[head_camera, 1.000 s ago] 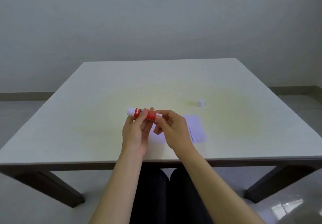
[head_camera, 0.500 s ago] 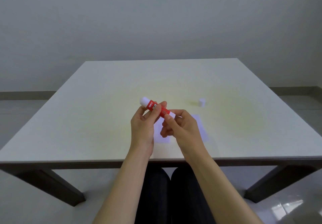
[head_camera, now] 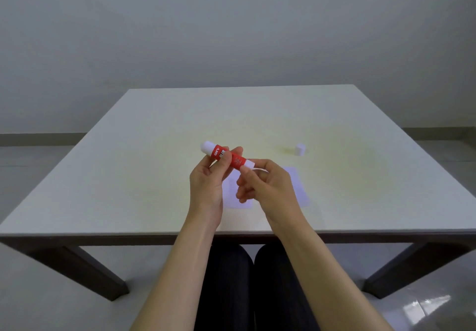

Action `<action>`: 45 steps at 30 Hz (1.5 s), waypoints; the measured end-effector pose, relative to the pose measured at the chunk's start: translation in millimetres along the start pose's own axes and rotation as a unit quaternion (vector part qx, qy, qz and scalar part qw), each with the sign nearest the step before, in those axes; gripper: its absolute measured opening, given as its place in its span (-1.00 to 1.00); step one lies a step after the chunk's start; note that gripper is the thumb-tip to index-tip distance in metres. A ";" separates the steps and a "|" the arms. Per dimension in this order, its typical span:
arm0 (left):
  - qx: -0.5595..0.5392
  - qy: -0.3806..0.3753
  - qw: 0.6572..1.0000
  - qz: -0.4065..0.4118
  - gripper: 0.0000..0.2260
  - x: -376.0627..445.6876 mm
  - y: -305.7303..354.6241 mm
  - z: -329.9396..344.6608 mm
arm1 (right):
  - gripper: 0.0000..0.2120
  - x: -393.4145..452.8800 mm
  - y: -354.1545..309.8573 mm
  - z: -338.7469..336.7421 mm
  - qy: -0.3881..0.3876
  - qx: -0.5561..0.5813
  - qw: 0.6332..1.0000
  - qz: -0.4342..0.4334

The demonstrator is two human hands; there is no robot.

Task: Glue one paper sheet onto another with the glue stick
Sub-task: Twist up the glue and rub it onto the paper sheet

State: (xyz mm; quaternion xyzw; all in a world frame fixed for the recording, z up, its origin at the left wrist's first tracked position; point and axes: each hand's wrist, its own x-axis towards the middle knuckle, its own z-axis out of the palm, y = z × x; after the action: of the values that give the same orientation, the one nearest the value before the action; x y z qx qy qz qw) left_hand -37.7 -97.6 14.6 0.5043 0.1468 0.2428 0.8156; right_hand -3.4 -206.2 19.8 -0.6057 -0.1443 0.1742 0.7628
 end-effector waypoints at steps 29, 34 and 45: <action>0.188 -0.111 0.972 0.082 -0.56 8.2 10.1 -13.6 | -0.86 13.9 -7.8 -15.5 0.042 0.308 0.941 0.132; 0.480 -0.192 0.855 0.034 -0.54 36.3 18.0 -68.8 | -0.91 28.2 -6.1 -43.5 0.105 0.243 0.956 0.128; 0.696 -0.330 0.637 0.020 -0.28 62.9 1.1 -79.3 | -0.85 41.0 22.8 -14.6 0.060 -0.094 0.993 0.031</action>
State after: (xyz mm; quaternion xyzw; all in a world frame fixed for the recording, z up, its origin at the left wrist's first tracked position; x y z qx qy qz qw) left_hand -23.6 -3.4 -19.5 0.9723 -0.0172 -0.0978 0.2118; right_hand 37.7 -196.1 -5.4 -0.6885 -0.0954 0.1468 0.7038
